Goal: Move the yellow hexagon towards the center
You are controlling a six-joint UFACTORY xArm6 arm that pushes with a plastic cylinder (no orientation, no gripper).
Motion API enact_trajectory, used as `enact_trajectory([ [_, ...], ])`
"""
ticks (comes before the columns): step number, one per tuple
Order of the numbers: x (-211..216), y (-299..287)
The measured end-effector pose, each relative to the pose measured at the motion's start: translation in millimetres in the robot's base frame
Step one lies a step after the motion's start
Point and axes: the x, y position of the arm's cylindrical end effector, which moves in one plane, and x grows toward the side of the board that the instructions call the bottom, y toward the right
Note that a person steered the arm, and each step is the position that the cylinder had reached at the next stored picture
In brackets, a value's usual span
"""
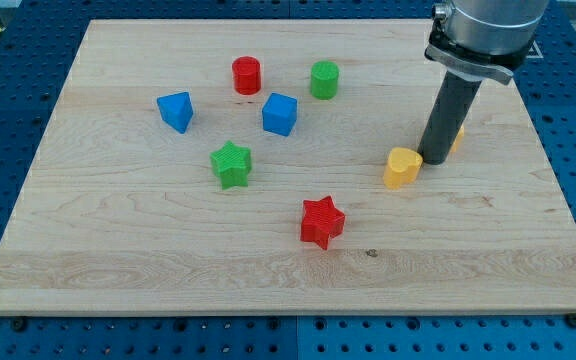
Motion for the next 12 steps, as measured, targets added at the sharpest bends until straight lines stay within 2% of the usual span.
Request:
enact_trajectory([
  [2,22.6,62.5],
  [6,-35.4,21.5],
  [8,-41.5,67.0],
  [9,-68.5,58.4],
  [12,-73.0,16.4],
])
